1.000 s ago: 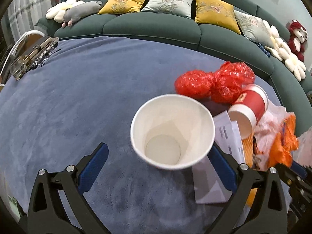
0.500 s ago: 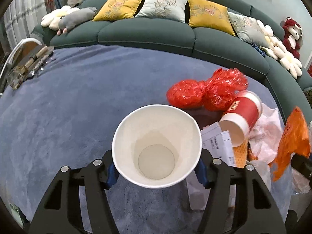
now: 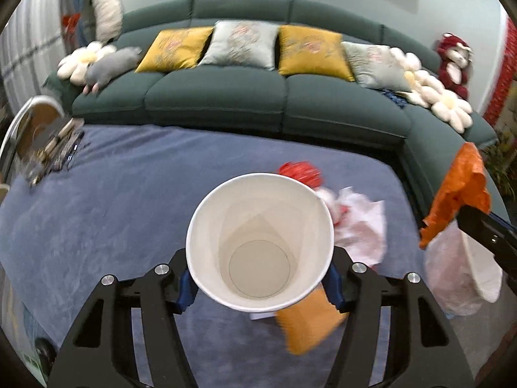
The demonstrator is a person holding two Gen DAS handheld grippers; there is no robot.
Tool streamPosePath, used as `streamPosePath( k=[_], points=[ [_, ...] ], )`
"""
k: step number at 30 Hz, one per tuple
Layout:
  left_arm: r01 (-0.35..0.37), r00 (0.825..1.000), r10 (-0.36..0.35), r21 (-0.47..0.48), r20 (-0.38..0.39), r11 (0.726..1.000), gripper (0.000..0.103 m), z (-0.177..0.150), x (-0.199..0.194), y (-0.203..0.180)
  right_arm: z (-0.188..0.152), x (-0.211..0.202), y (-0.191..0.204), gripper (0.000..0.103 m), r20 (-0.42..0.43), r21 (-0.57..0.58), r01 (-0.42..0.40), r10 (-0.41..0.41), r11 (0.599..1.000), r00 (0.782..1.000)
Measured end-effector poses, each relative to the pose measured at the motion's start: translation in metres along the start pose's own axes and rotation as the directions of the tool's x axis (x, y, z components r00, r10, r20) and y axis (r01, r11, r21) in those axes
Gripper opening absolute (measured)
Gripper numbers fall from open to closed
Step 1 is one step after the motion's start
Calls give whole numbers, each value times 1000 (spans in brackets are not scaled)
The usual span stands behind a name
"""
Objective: Collect trash
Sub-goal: 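Carry the bag and cup over the white wastebasket and open both tools to drop them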
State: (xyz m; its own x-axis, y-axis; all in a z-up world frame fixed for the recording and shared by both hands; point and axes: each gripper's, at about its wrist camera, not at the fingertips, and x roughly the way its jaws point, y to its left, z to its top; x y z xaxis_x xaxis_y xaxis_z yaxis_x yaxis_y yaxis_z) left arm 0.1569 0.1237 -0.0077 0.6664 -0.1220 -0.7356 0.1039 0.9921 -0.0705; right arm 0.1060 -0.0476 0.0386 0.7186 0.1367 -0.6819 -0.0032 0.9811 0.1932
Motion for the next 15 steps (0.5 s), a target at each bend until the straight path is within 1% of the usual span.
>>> streamPosePath(
  k=[4, 7, 10, 15],
  points=[
    [65, 998, -66, 43, 18, 997, 59, 6, -18, -44, 1, -29, -33, 25, 47, 40, 50, -52, 998, 998],
    [112, 993, -114, 82, 21, 990, 59, 6, -26, -84, -4, -51, -72, 25, 72, 87, 105, -112, 991, 991],
    [155, 987, -158, 128, 16, 980, 59, 4, -29, -128, -11, -65, -106, 25, 75, 127, 157, -167, 979, 983],
    [233, 972, -235, 193, -12, 953, 59, -2, -28, -201, -32, -79, -179, 25, 40, 206, 231, -244, 951, 969]
  ],
)
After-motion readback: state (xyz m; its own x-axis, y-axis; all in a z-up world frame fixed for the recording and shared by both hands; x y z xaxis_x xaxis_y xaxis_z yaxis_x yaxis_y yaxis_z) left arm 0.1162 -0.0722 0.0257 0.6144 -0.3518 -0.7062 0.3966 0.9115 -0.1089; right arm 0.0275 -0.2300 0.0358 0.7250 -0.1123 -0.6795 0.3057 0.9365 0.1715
